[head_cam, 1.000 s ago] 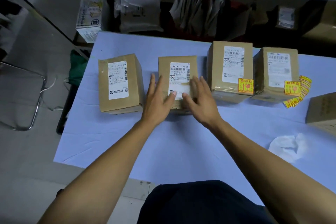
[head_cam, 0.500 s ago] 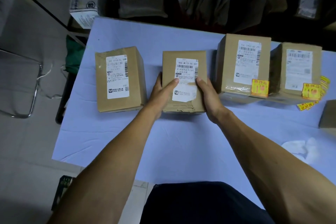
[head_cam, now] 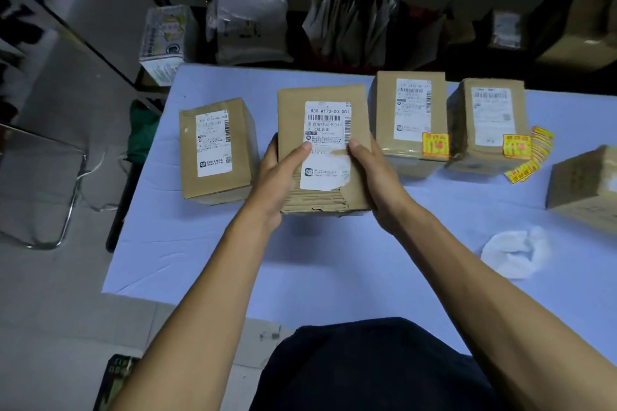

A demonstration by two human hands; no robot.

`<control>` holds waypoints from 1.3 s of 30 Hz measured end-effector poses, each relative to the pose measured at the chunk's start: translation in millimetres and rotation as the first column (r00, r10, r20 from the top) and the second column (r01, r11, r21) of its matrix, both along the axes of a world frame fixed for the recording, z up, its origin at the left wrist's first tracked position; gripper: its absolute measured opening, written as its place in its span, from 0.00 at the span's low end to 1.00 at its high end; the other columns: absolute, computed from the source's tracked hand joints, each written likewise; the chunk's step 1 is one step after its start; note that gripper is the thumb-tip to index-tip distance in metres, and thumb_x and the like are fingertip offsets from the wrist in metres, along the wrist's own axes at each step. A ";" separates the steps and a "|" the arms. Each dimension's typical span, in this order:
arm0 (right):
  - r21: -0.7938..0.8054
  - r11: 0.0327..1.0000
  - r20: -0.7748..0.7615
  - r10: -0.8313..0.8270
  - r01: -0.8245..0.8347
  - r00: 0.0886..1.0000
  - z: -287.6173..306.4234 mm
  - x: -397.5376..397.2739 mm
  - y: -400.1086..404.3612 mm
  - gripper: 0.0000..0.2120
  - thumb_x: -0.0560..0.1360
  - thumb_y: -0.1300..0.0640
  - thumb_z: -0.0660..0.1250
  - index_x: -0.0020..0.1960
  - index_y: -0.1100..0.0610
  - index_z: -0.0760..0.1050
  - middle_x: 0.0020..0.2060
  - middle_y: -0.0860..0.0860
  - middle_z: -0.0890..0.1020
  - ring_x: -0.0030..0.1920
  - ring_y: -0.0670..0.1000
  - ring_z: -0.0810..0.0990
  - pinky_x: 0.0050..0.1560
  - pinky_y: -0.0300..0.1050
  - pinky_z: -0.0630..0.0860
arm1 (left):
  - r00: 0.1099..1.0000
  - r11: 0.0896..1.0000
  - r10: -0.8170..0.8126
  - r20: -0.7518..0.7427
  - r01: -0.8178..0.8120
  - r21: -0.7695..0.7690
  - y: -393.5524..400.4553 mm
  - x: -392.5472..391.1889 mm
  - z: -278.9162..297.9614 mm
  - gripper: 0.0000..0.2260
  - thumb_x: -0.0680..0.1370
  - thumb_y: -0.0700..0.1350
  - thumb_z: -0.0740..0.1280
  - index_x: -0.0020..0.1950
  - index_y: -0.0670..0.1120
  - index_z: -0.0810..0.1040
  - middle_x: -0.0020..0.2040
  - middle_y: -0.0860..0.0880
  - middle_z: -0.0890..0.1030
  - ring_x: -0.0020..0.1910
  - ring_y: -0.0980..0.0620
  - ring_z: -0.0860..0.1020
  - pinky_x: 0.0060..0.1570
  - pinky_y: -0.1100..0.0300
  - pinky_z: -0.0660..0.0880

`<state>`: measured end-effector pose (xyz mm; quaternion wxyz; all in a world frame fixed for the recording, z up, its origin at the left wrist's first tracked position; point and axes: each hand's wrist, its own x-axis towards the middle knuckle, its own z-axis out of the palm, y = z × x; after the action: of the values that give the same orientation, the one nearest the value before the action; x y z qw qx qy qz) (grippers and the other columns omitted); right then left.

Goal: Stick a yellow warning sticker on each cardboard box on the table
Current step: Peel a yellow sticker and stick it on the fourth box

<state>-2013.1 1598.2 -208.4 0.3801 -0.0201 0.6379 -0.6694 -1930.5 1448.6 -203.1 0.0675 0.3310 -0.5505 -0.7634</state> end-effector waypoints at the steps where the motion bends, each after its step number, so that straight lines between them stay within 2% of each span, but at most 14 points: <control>1: -0.019 1.000 -0.011 -0.004 0.004 1.000 5.0 7.1 11.1 0.29 0.75 0.39 0.64 0.74 0.44 0.66 0.67 0.43 0.78 0.66 0.46 0.78 0.69 0.56 0.72 | 1.000 1.000 -0.008 -0.011 0.008 -0.007 9.2 4.5 5.3 0.19 0.74 0.49 0.72 0.64 0.51 0.77 0.56 0.51 0.86 0.56 0.50 0.84 0.48 0.58 0.80; 3: -0.045 0.999 -0.011 -0.019 0.018 1.000 11.1 19.7 35.2 0.21 0.78 0.42 0.62 0.70 0.42 0.70 0.62 0.43 0.82 0.62 0.48 0.81 0.65 0.63 0.75 | 0.999 0.999 -0.035 -0.025 0.034 -0.024 30.9 12.9 11.9 0.17 0.74 0.49 0.71 0.63 0.52 0.77 0.57 0.51 0.85 0.56 0.50 0.84 0.50 0.56 0.80; 7: -0.036 0.995 -0.003 -0.090 0.090 0.996 10.4 37.0 91.6 0.20 0.79 0.44 0.61 0.70 0.45 0.71 0.63 0.46 0.82 0.63 0.53 0.81 0.64 0.69 0.73 | 0.995 0.995 -0.097 -0.022 0.096 -0.038 84.1 24.4 7.7 0.15 0.75 0.49 0.71 0.62 0.54 0.76 0.56 0.53 0.85 0.55 0.52 0.84 0.48 0.59 0.80; 13: 0.034 0.985 0.002 -0.168 0.168 0.986 -11.3 61.5 170.4 0.18 0.79 0.46 0.61 0.69 0.46 0.71 0.63 0.46 0.82 0.63 0.51 0.81 0.64 0.61 0.75 | 0.982 0.984 -0.179 0.056 0.180 -0.004 159.9 35.6 -21.6 0.18 0.74 0.50 0.70 0.63 0.56 0.75 0.57 0.54 0.85 0.55 0.52 0.84 0.51 0.58 0.81; 16: 0.084 0.985 0.028 -0.157 0.154 0.987 -25.6 62.5 196.5 0.18 0.80 0.46 0.61 0.68 0.47 0.71 0.61 0.45 0.83 0.61 0.50 0.82 0.61 0.57 0.77 | 0.974 0.980 -0.200 0.106 0.199 0.020 184.4 34.8 -35.7 0.17 0.75 0.50 0.72 0.63 0.54 0.76 0.54 0.55 0.86 0.53 0.52 0.84 0.48 0.60 0.81; 18: 0.127 0.984 0.037 -0.127 0.121 0.991 -36.4 58.8 210.7 0.20 0.81 0.46 0.60 0.72 0.49 0.68 0.63 0.45 0.81 0.62 0.48 0.81 0.64 0.53 0.75 | 0.968 0.978 -0.208 0.137 0.206 0.029 196.9 32.4 -45.6 0.16 0.76 0.48 0.73 0.62 0.53 0.76 0.53 0.55 0.86 0.52 0.53 0.85 0.44 0.61 0.81; 20: 0.189 0.979 0.042 -0.087 0.077 0.995 -46.7 51.5 220.4 0.28 0.80 0.42 0.60 0.77 0.49 0.62 0.70 0.45 0.76 0.67 0.48 0.77 0.70 0.53 0.71 | 0.963 0.977 -0.216 0.160 0.213 0.034 205.6 27.4 -54.7 0.15 0.77 0.48 0.73 0.62 0.53 0.76 0.53 0.54 0.86 0.53 0.52 0.85 0.44 0.62 0.80; 22: 0.246 0.969 0.054 -0.055 0.040 0.997 -55.1 42.7 227.1 0.33 0.79 0.40 0.60 0.80 0.49 0.56 0.73 0.45 0.72 0.69 0.48 0.74 0.73 0.53 0.68 | 0.955 0.973 -0.230 0.185 0.230 0.024 212.3 21.1 -61.7 0.17 0.78 0.48 0.72 0.66 0.52 0.75 0.57 0.52 0.85 0.55 0.51 0.84 0.48 0.59 0.81; 28: 0.296 0.955 0.053 0.002 -0.017 0.999 -66.2 19.2 235.4 0.32 0.82 0.41 0.58 0.81 0.48 0.52 0.74 0.45 0.70 0.70 0.48 0.73 0.73 0.52 0.68 | 0.939 0.959 -0.250 0.237 0.273 -0.069 220.2 2.2 -73.0 0.21 0.80 0.48 0.69 0.72 0.51 0.71 0.62 0.52 0.82 0.58 0.53 0.82 0.59 0.54 0.79; 32: 0.297 0.954 0.025 0.033 -0.039 0.999 -65.1 5.5 239.7 0.28 0.81 0.41 0.59 0.79 0.47 0.59 0.71 0.45 0.74 0.67 0.47 0.76 0.70 0.51 0.71 | 0.936 0.961 -0.212 0.280 0.252 -0.115 226.9 -4.1 -71.9 0.23 0.79 0.50 0.70 0.73 0.50 0.70 0.64 0.51 0.81 0.61 0.51 0.81 0.62 0.52 0.78; 34: 0.318 0.948 0.006 0.034 -0.035 0.999 -64.9 -0.3 245.6 0.25 0.81 0.41 0.60 0.76 0.46 0.65 0.68 0.46 0.77 0.63 0.46 0.78 0.68 0.49 0.73 | 0.900 0.883 -0.172 0.400 0.321 -0.343 231.0 -5.1 -72.0 0.32 0.78 0.55 0.69 0.79 0.50 0.60 0.75 0.49 0.71 0.72 0.49 0.71 0.71 0.50 0.69; 35: 0.357 0.934 -0.018 0.013 -0.006 1.000 -65.1 -4.1 249.7 0.26 0.81 0.41 0.60 0.76 0.48 0.65 0.69 0.47 0.76 0.64 0.46 0.77 0.68 0.47 0.72 | 0.881 0.789 -0.138 0.452 0.374 -0.487 232.5 -5.2 -71.5 0.37 0.78 0.57 0.68 0.81 0.51 0.53 0.80 0.48 0.62 0.77 0.49 0.62 0.75 0.50 0.62; 37: 0.479 0.874 -0.132 -0.016 0.078 0.991 -66.9 -16.3 259.9 0.26 0.81 0.43 0.60 0.76 0.51 0.66 0.71 0.51 0.74 0.67 0.50 0.74 0.66 0.43 0.68 | 0.871 0.496 -0.133 0.472 0.471 -0.729 233.4 -9.0 -68.0 0.39 0.79 0.59 0.64 0.82 0.50 0.46 0.83 0.48 0.49 0.81 0.48 0.49 0.77 0.49 0.49; 39: 0.584 0.802 -0.264 0.037 0.129 0.964 -69.4 -32.8 271.0 0.23 0.82 0.47 0.62 0.74 0.55 0.69 0.70 0.54 0.75 0.68 0.53 0.74 0.65 0.44 0.68 | 0.827 0.160 -0.239 0.508 0.550 -0.820 232.9 -19.9 -63.2 0.36 0.80 0.62 0.59 0.82 0.49 0.47 0.83 0.47 0.45 0.81 0.47 0.43 0.76 0.46 0.42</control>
<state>-2045.8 1869.3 -277.8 0.2628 0.0277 0.8604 -0.4357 -1950.5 1681.5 -266.3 -0.0262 0.1635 -0.9611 -0.2209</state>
